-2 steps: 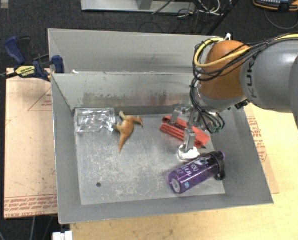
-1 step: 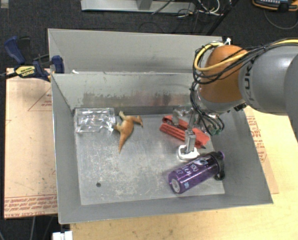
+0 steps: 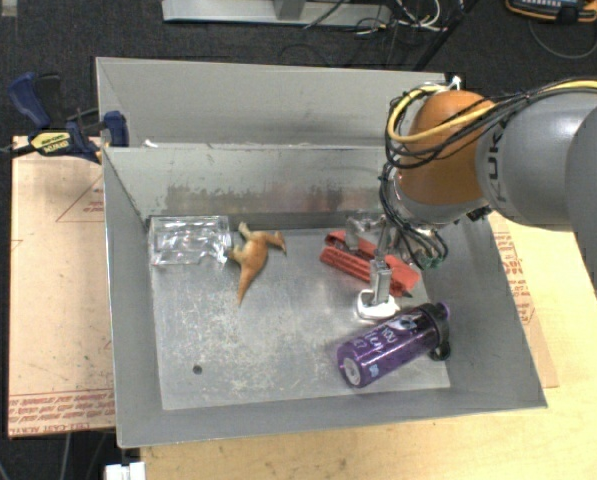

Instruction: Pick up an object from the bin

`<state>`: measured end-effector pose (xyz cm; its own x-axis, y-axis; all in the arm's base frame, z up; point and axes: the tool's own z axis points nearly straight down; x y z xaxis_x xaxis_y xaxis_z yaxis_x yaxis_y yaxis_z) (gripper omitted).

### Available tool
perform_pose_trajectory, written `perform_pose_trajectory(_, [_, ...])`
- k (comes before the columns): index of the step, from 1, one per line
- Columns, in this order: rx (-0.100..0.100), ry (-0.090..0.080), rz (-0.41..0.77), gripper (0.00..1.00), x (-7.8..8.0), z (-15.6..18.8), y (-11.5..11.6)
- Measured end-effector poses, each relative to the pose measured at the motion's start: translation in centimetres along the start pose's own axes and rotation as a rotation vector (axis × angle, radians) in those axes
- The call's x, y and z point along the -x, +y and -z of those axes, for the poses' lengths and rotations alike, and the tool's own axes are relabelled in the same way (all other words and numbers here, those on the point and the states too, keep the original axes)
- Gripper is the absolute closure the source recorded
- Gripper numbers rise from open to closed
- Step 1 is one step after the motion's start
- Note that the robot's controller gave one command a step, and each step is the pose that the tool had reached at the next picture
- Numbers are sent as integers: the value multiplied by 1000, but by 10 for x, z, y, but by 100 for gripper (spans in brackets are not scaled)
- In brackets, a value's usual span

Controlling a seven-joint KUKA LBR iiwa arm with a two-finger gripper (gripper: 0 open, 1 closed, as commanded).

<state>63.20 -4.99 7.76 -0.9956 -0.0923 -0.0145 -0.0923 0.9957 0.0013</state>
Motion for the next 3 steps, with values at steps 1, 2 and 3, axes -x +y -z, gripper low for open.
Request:
perform_pose_trajectory(1, [1,1,37,0,2,9,-7])
perform_pose_trajectory(2, [1,-5,42,0,4,11,-14])
perform_pose_trajectory(3, [2,-9,154,0,4,2,-22])
